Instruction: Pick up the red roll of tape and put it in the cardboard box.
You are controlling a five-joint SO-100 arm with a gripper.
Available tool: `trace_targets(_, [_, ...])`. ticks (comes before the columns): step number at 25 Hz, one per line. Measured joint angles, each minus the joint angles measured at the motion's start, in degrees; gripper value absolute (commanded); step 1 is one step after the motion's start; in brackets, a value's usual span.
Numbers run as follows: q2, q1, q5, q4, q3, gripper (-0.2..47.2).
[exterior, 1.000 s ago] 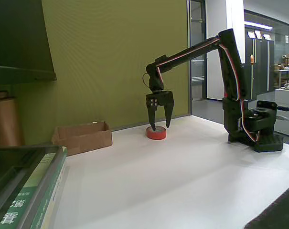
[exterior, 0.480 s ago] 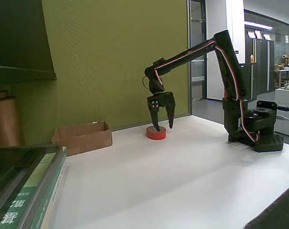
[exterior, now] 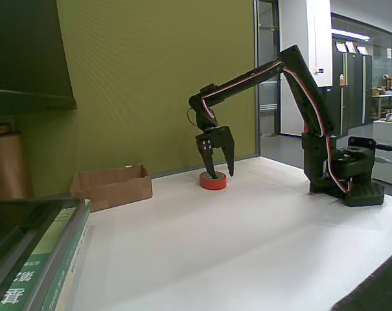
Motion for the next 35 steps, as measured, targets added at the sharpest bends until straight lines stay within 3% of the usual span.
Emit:
trace_targets(10, [-0.8,-0.4,2.2,-0.4,-0.5,17.1])
trace_targets(20, [-0.3,-4.4,3.4,0.8,3.5,13.6])
trace_targets(35, [1.5,-6.1,1.6,-0.3,6.3,4.0])
